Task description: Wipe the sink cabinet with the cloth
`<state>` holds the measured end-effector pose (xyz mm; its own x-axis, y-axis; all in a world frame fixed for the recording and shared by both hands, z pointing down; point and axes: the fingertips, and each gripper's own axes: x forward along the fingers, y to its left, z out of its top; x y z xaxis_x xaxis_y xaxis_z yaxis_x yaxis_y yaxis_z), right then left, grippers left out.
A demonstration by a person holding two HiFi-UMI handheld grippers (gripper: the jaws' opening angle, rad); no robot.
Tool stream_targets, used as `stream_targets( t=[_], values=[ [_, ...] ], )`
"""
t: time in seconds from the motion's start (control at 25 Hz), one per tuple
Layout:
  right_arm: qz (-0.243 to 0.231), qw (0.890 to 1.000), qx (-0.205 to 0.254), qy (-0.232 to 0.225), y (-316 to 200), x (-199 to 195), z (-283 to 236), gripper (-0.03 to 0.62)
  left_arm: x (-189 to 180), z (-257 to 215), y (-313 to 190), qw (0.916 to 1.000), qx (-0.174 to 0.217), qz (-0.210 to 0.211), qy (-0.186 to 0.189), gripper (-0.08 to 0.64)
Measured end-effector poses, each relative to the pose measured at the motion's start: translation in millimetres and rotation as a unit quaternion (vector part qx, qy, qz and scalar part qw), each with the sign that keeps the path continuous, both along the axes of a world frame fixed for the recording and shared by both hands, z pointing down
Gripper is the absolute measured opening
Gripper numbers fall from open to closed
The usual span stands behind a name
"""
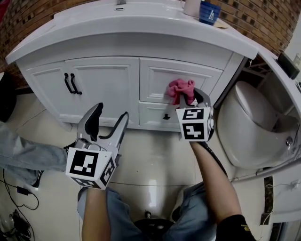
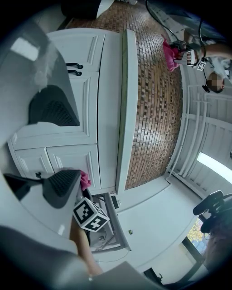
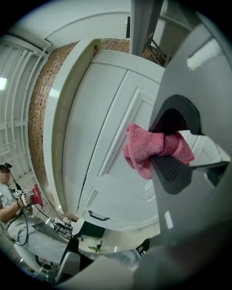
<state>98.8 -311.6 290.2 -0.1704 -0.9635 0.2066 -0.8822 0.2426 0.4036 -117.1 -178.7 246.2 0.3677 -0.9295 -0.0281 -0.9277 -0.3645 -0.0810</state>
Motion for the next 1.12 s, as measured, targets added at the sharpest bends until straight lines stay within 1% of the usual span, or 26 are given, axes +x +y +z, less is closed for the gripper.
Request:
stream_targets(
  t=[0.08, 0.16, 0.32, 0.44, 0.52, 0.6, 0.64, 0.68, 0.8, 0.88, 1.04, 1.12],
  values=[
    [0.023, 1.000, -0.007, -0.001, -4, 25, 4, 0.127, 0, -1, 0, 1.0000, 0.001, 0.000, 0.001, 0.305],
    [0.055, 0.998, -0.015, -0.009, -8, 56, 7, 0.127, 0, -1, 0, 1.0000, 0.001, -0.001, 0.004, 0.305],
    [0.135, 0.989, -0.029, -0.047, -10, 127, 12, 0.127, 3, 0, -2, 1.0000, 0.002, 0.003, 0.004, 0.305],
    [0.158, 0.983, -0.047, -0.078, -9, 151, 23, 0.127, 9, 0, -3, 1.0000, 0.002, 0.008, 0.005, 0.305],
    [0.153, 0.982, -0.056, -0.094, -9, 151, 30, 0.127, 15, 1, -4, 0.9999, 0.001, 0.013, 0.003, 0.305],
    [0.133, 0.981, -0.068, -0.123, -9, 135, 40, 0.127, 19, 2, -6, 0.9999, -0.001, 0.017, 0.001, 0.305],
    [0.120, 0.980, -0.076, -0.137, -8, 121, 47, 0.127, 21, 3, -6, 0.9999, -0.001, 0.017, 0.000, 0.305],
    [0.105, 0.981, -0.081, -0.140, -7, 102, 53, 0.127, 21, 2, -6, 0.9999, -0.001, 0.017, 0.000, 0.305],
    [0.045, 0.991, -0.065, -0.107, -4, 27, 57, 0.127, 19, 3, -6, 0.9999, 0.000, 0.011, -0.002, 0.305],
    [0.006, 0.993, -0.055, -0.106, -1, -25, 58, 0.127, 15, 4, -5, 1.0000, -0.001, 0.007, -0.007, 0.305],
    [-0.077, 0.988, -0.058, -0.124, 6, -123, 59, 0.127, 2, 2, 1, 1.0000, -0.001, -0.010, -0.003, 0.305],
    [-0.096, 0.985, -0.059, -0.131, 1, -150, 58, 0.127, -8, 0, 4, 0.9998, -0.001, -0.019, -0.004, 0.305]
  ],
)
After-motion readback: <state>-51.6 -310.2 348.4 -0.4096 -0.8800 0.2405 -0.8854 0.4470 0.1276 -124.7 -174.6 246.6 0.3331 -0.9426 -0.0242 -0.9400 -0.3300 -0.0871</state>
